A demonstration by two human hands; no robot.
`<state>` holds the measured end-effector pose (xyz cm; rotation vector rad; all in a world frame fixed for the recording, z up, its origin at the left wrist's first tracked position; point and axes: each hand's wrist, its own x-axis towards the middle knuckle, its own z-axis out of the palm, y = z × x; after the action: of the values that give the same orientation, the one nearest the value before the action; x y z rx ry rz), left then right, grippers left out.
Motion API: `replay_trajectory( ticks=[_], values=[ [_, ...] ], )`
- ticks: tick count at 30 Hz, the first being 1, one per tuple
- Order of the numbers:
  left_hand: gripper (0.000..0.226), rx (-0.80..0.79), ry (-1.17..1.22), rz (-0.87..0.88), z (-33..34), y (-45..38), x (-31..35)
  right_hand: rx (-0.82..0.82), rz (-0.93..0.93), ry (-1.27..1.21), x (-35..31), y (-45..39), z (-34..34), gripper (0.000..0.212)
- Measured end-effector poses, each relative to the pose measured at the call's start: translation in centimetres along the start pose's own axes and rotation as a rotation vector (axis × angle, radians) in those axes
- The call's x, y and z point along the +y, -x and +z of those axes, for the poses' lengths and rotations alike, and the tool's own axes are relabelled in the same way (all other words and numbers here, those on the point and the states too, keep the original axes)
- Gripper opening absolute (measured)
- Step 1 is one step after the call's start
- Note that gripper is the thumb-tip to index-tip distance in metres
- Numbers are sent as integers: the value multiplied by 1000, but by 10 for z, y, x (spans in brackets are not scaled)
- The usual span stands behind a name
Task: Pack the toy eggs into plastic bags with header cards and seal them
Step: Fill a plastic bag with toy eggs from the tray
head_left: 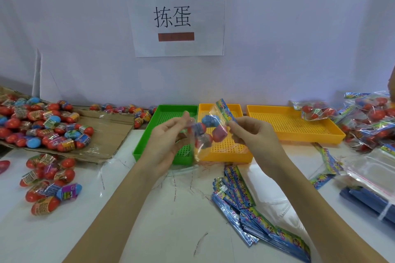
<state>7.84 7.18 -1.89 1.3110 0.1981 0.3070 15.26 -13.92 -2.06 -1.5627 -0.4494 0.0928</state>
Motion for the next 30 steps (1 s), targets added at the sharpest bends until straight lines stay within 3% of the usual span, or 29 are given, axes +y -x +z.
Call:
replay_trajectory(
  ticks=[4,6,8,10,19,23,27,30],
  values=[
    [66,-241,-248,-67,4,6,5,16,16,-193,-4,0,1,19],
    [59,-294,-314,-32,7,8,2,-61,29,-195,-5,2,6,24],
    [39,-267,-394,71,11,10,-2,-99,21,-180,-4,4,11,30],
    [33,-209,-358,119,11,11,-4,-83,16,-200,-4,5,13,29],
    [32,-247,-479,227,9,9,-5,24,-45,-59,-7,2,7,20],
    [33,-140,-350,195,9,6,-8,-123,123,65,-7,2,2,43],
    [36,-100,-417,191,6,4,-8,-95,97,46,-8,4,1,36],
    [47,-22,-482,281,7,3,-8,-206,66,52,-7,5,1,30]
  ],
)
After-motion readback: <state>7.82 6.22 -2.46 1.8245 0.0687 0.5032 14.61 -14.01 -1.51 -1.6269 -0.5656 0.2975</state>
